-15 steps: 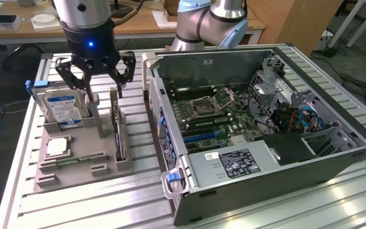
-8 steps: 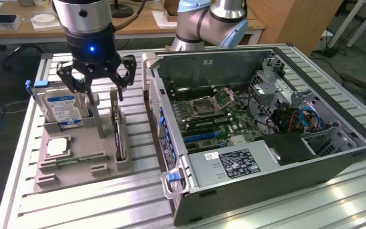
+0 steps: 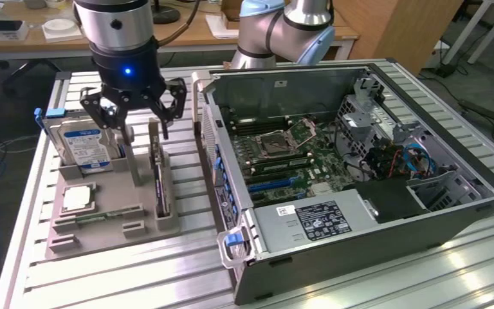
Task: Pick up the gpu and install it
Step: 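Pick up the gpu and move the gpu toward the slot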
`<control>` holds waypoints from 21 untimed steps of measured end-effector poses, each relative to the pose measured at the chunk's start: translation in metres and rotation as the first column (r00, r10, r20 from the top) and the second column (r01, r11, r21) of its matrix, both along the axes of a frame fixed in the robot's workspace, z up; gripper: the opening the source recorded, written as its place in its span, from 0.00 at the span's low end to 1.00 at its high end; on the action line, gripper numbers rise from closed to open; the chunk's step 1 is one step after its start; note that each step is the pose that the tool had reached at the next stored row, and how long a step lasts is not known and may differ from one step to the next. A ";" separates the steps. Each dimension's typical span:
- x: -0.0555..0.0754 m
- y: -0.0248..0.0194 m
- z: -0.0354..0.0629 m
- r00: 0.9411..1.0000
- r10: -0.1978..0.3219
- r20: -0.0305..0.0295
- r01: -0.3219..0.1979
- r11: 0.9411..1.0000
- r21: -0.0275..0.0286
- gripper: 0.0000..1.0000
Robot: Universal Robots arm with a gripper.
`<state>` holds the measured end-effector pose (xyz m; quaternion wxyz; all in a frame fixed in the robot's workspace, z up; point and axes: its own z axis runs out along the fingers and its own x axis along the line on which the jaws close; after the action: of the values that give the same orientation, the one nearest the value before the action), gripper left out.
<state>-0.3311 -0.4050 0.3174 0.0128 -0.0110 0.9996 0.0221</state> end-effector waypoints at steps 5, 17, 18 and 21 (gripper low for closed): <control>0.002 -0.0020 -0.0031 1.000 0.000 0.000 0.000 1.000 0.000 0.65; 0.003 -0.0147 -0.0126 1.000 0.000 0.000 0.000 1.000 0.000 0.65; 0.003 -0.0153 -0.0135 1.000 0.000 0.000 0.000 1.000 0.000 0.65; 0.003 -0.0173 -0.0163 1.000 0.000 0.000 0.000 1.000 0.000 0.65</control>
<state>-0.3285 -0.4223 0.3011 0.0128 -0.0110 0.9996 0.0221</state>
